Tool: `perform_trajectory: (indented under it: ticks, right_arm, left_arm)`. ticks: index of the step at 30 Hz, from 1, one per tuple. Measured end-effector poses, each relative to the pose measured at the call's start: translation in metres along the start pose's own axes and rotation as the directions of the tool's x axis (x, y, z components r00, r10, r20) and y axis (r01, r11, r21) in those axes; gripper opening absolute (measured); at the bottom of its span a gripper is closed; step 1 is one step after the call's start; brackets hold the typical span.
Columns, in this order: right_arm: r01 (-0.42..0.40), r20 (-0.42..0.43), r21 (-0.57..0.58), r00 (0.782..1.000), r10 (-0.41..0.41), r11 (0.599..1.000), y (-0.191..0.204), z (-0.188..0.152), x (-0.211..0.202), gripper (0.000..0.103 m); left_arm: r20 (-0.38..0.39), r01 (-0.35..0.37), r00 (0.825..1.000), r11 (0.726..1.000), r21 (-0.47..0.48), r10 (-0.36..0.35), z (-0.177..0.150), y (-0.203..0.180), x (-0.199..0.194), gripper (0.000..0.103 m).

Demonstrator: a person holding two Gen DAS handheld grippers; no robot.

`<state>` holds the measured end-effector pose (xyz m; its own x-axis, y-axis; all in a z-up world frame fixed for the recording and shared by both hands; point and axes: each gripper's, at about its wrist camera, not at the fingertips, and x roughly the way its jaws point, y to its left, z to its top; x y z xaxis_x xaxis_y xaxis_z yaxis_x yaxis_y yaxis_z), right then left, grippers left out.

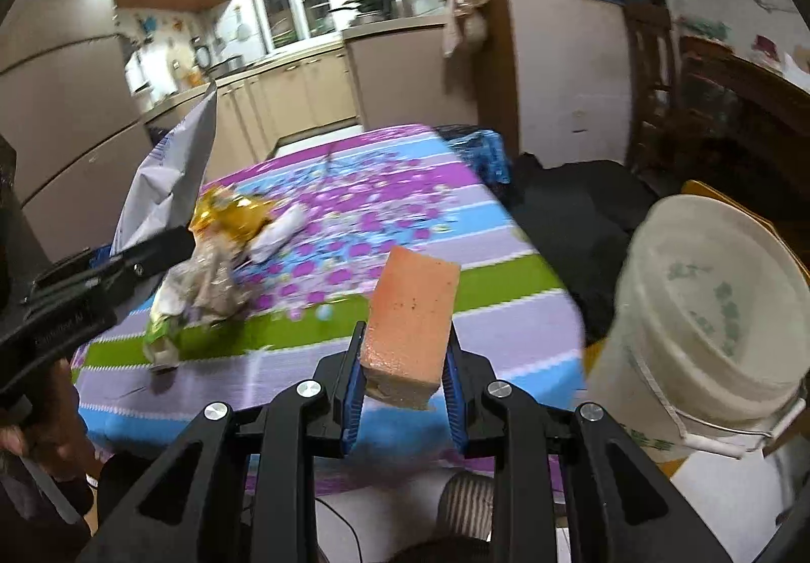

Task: Collect trash
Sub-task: 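Carry the orange sponge and white packet in both grippers over to the white bucket, then open the right gripper over the bucket while the left gripper releases the white packet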

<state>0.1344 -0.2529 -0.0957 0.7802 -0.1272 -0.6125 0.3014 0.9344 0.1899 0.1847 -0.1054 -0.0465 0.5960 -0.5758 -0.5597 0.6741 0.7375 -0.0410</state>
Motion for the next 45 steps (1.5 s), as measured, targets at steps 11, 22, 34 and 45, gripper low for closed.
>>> perform_trajectory:
  ticks: [11, 22, 34, 45]
  right_arm:
    - [0.131, 0.079, 0.039, 0.988, -0.133, 0.991, -0.075, 0.023, -0.054, 0.028]
    - [0.324, 0.058, 0.049, 0.943, -0.327, 0.945, -0.172, 0.061, -0.095, 0.028]
    - [0.389, -0.110, 0.116, 0.920, -0.377, 0.914, -0.275, 0.085, -0.059, 0.028]
    - [0.386, -0.206, 0.120, 0.911, -0.358, 0.915, -0.296, 0.072, -0.021, 0.028]
  left_arm:
    - [0.023, 0.120, 0.992, 0.985, 0.124, -0.124, 0.035, -0.083, 0.025, 0.042]
    - [-0.031, 0.280, 0.959, 0.920, 0.275, -0.283, 0.075, -0.170, 0.065, 0.042]
    - [-0.238, 0.428, 0.899, 0.850, 0.307, -0.367, 0.085, -0.243, 0.137, 0.042]
    - [-0.324, 0.458, 0.875, 0.831, 0.317, -0.359, 0.076, -0.260, 0.167, 0.042]
